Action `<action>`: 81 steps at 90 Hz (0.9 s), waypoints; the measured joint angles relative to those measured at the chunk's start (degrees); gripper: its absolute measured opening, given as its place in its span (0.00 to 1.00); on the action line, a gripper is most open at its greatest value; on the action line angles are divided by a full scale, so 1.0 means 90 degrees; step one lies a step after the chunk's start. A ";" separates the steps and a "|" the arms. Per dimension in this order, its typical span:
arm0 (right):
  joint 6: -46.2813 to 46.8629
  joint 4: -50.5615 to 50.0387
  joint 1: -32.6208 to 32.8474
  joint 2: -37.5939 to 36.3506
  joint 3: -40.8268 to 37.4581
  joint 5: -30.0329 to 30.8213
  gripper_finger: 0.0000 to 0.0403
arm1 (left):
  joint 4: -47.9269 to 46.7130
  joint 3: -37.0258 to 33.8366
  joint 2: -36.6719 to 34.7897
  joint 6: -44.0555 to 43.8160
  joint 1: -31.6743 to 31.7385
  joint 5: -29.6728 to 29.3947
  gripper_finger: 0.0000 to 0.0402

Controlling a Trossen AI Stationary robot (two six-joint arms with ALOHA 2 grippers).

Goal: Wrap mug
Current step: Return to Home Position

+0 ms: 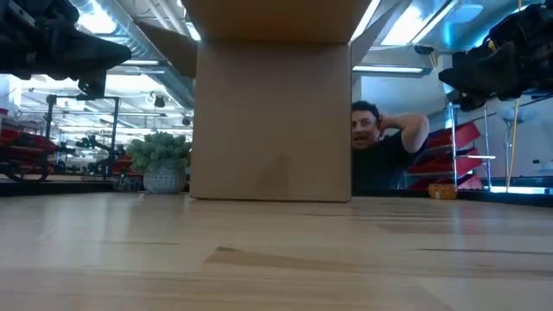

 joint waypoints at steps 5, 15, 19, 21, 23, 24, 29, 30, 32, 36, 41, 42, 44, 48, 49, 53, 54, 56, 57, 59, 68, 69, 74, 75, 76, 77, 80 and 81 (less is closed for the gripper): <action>-0.0006 0.0001 0.0000 -0.0078 0.0000 -0.0004 0.03 | 0.0000 0.0000 0.0000 0.0012 0.0000 -0.0002 0.00; -0.0011 0.0004 0.0000 -0.0079 0.0000 -0.0009 0.03 | 0.0000 0.0000 0.0000 0.0015 0.0000 0.0002 0.00; -0.0011 0.0004 0.0000 -0.0082 0.0000 -0.0006 0.03 | 0.0000 0.0000 0.0000 0.0026 -0.0009 0.0015 0.00; -0.0011 0.0004 0.0000 -0.0082 0.0000 -0.0007 0.03 | 0.0000 0.0000 0.0000 0.0037 -0.0018 0.0015 0.00; -0.0011 0.0004 0.0000 -0.0082 0.0000 -0.0006 0.03 | -0.0002 0.0000 0.0000 0.0042 -0.0024 0.0017 0.00; -0.0011 0.0004 0.0000 -0.0082 0.0000 -0.0008 0.03 | -0.0001 0.0000 0.0000 0.0042 -0.0023 0.0019 0.00; -0.0011 0.0004 0.0000 -0.0082 0.0000 -0.0007 0.03 | 0.0000 0.0000 0.0000 0.0032 -0.0022 0.0022 0.00; -0.0011 0.0004 0.0000 -0.0082 0.0000 -0.0006 0.03 | 0.0000 0.0000 0.0000 0.0023 -0.0022 0.0022 0.00; -0.0011 0.0004 0.0000 -0.0082 0.0000 -0.0006 0.03 | 0.0000 0.0000 -0.0002 0.0015 -0.0022 0.0022 0.00; -0.0004 0.0004 0.0000 -0.0082 0.0000 -0.0006 0.03 | -0.0001 0.0000 0.0000 0.0013 -0.0022 0.0021 0.00; -0.0005 0.0004 0.0000 -0.0082 0.0000 -0.0006 0.03 | 0.0000 0.0000 0.0000 0.0018 -0.0022 0.0021 0.00; -0.0008 0.0004 0.0000 -0.0082 0.0000 -0.0006 0.03 | 0.0000 0.0000 0.0000 0.0018 -0.0022 0.0019 0.00; -0.0015 0.0004 0.0000 -0.0082 0.0000 -0.0004 0.03 | 0.0000 0.0000 0.0000 0.0030 -0.0022 0.0016 0.00; -0.0028 0.0004 0.0000 -0.0082 0.0000 0.0001 0.03 | 0.0000 0.0000 0.0000 0.0052 -0.0022 0.0006 0.00; -0.0029 0.0004 0.0000 -0.0082 0.0000 0.0005 0.03 | 0.0000 0.0000 0.0000 0.0058 -0.0022 0.0002 0.00; -0.0032 0.0002 0.0000 -0.0082 0.0000 0.0019 0.03 | 0.0000 0.0000 0.0000 0.0083 -0.0021 -0.0005 0.00; -0.0034 0.0001 0.0000 -0.0082 0.0000 0.0020 0.03 | 0.0000 0.0000 -0.0002 0.0094 -0.0020 -0.0005 0.00; -0.0038 0.0001 0.0000 -0.0082 0.0000 0.0022 0.03 | 0.0000 0.0000 0.0000 0.0117 -0.0019 -0.0005 0.00; -0.0041 0.0001 0.0000 -0.0082 0.0000 0.0023 0.03 | 0.0000 0.0000 0.0000 0.0129 -0.0019 -0.0005 0.00; -0.0044 0.0001 0.0000 -0.0082 0.0000 0.0024 0.03 | 0.0000 0.0000 0.0000 0.0139 -0.0019 -0.0005 0.00; -0.0041 -0.0003 0.0000 -0.0082 0.0000 0.0136 0.03 | -0.0002 0.0000 0.0000 0.0151 -0.0019 -0.0029 0.00; -0.0044 -0.0002 0.0000 -0.0082 0.0000 0.0160 0.03 | -0.0002 0.0000 0.0000 0.0154 -0.0019 -0.0030 0.00; -0.0057 -0.0001 0.0000 -0.0082 0.0000 0.0173 0.03 | 0.0000 -0.0001 0.0000 0.0159 -0.0015 -0.0048 0.00; -0.0057 0.0001 0.0000 -0.0082 0.0000 0.0170 0.03 | 0.0000 -0.0002 0.0000 0.0156 -0.0015 -0.0061 0.00; -0.0057 0.0001 0.0000 -0.0082 0.0000 0.0168 0.03 | 0.0000 -0.0002 0.0000 0.0151 -0.0015 -0.0075 0.00; -0.0057 0.0000 0.0000 -0.0082 0.0000 0.0166 0.03 | 0.0000 -0.0002 0.0000 0.0142 -0.0015 -0.0088 0.00; -0.0057 -0.0001 0.0000 -0.0082 0.0000 0.0161 0.03 | 0.0000 0.0000 0.0000 0.0109 -0.0015 -0.0124 0.00; -0.0057 -0.0001 0.0000 -0.0082 0.0000 0.0161 0.03 | 0.0001 -0.0002 0.0000 0.0091 -0.0015 -0.0139 0.00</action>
